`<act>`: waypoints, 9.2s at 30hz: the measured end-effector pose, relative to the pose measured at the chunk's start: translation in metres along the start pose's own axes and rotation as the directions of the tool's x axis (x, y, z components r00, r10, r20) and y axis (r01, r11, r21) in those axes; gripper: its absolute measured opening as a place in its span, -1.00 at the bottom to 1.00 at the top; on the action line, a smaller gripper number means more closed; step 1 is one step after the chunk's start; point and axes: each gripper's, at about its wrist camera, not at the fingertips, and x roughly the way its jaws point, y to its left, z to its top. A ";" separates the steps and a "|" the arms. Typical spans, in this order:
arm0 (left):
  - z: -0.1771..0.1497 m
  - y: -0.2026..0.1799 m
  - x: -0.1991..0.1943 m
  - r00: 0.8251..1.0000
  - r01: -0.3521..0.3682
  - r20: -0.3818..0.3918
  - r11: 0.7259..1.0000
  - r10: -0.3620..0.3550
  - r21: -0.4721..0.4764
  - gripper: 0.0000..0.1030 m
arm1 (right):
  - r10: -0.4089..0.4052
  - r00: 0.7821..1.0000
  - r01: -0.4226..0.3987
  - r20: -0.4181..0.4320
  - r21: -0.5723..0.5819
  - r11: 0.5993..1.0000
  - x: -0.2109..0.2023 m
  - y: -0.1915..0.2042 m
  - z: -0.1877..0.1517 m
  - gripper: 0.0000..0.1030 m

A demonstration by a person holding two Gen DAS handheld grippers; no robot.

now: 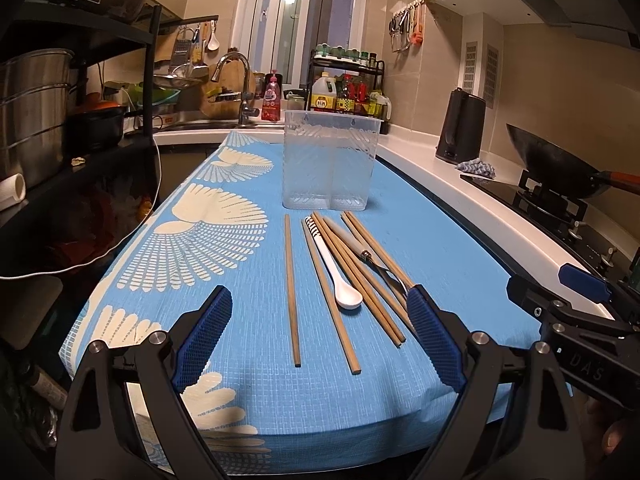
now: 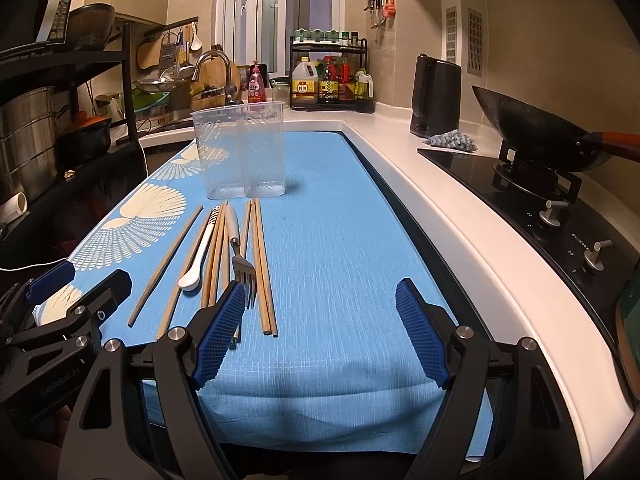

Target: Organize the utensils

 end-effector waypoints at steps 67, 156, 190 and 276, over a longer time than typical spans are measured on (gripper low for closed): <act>-0.019 0.010 0.036 0.998 0.012 -0.064 1.000 -0.011 0.014 -0.18 | 0.070 0.991 -0.067 -0.113 0.033 0.997 0.056 0.000 -0.009 0.04; -0.047 0.030 0.047 0.998 -0.054 -0.022 0.996 0.056 0.070 -0.88 | 0.158 0.981 -0.158 -0.117 0.008 0.987 0.085 -0.009 -0.031 -0.85; 0.007 0.026 -0.012 0.991 -0.022 0.137 0.988 0.001 0.155 -0.89 | 0.143 0.987 -0.143 0.071 -0.002 0.990 0.009 -0.031 0.035 -0.90; 0.239 0.040 0.125 0.984 0.151 0.089 0.988 -0.153 0.034 -0.06 | 0.308 0.948 -0.308 0.078 -0.017 0.951 0.125 0.016 0.232 -0.32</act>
